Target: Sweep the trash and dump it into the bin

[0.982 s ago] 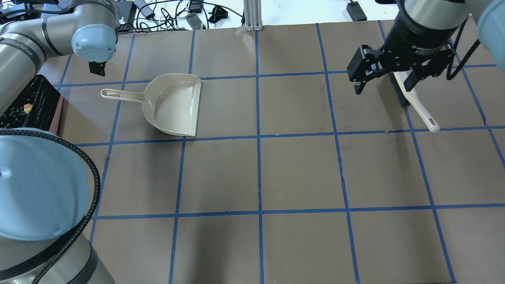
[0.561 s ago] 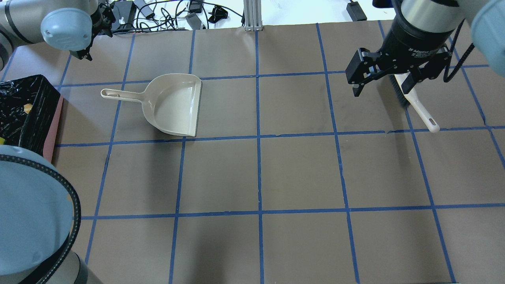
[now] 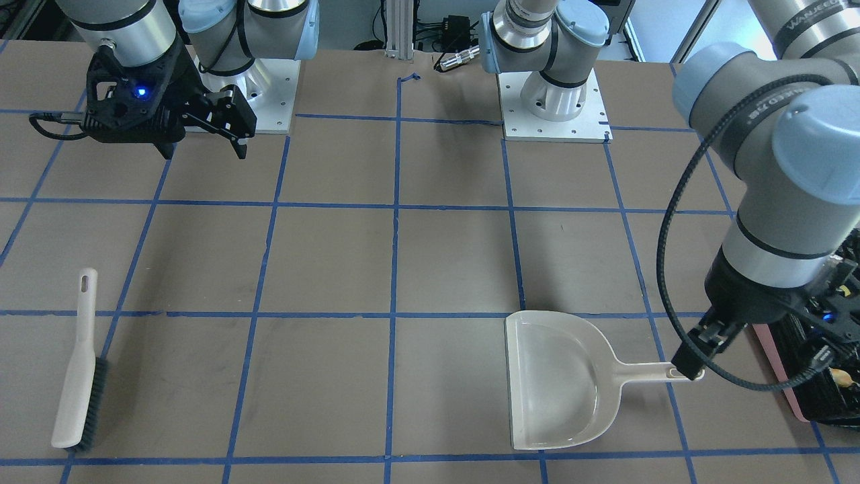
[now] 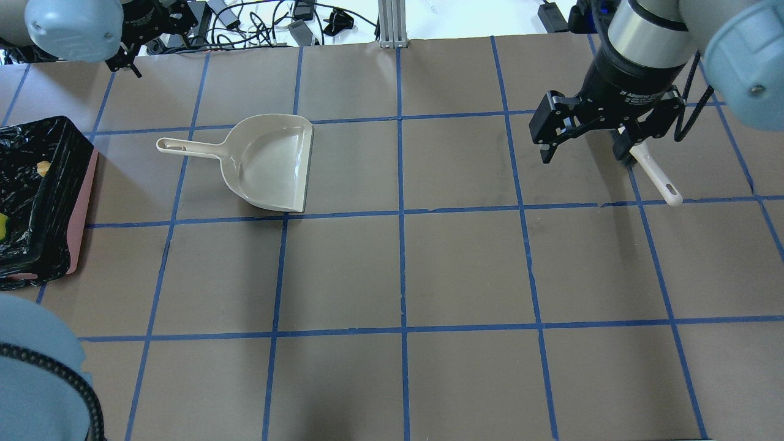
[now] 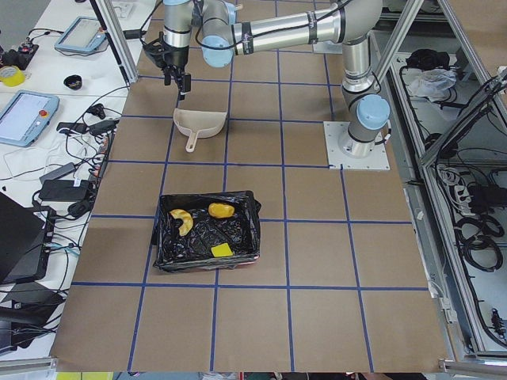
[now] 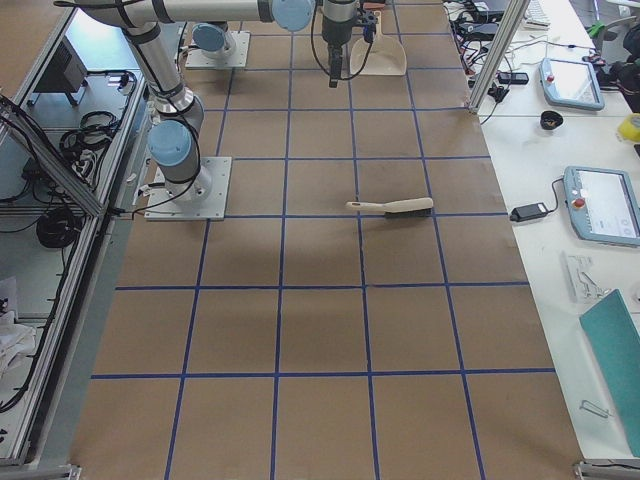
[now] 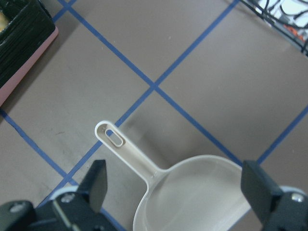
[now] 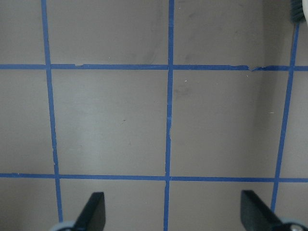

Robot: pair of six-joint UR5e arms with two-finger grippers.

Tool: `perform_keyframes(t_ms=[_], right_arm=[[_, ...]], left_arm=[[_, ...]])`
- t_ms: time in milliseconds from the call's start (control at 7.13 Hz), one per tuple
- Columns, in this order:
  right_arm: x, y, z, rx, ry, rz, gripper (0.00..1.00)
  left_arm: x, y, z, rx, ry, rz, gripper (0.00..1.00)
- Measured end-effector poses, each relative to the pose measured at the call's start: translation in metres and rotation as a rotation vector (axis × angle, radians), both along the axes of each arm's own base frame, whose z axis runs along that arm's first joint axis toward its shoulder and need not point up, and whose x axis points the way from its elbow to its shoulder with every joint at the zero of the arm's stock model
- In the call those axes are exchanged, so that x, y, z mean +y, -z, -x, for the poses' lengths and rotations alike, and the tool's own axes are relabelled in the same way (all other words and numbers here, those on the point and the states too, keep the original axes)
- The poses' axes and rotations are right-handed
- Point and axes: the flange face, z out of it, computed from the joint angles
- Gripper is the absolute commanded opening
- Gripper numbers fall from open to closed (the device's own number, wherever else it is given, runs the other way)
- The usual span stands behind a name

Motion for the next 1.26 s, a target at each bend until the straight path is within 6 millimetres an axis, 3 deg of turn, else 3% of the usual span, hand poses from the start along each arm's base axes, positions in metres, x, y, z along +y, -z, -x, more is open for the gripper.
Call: perform_keyframes(t_ms=[701, 982, 1262], right_arm=[[0.0, -0.001, 0.0, 0.0, 0.001, 0.007, 1.0], [0.0, -0.001, 0.0, 0.001, 0.002, 0.009, 1.0], [-0.001, -0.001, 0.0, 0.001, 0.002, 0.013, 1.0]], left_arm=[[0.067, -0.02, 0.081, 0.025, 0.336, -0.171, 1.0], [0.095, -0.013, 0.107, 0.055, 0.498, -0.21, 1.0], [0.12, -0.006, 0.118, 0.12, 0.607, -0.223, 1.0]])
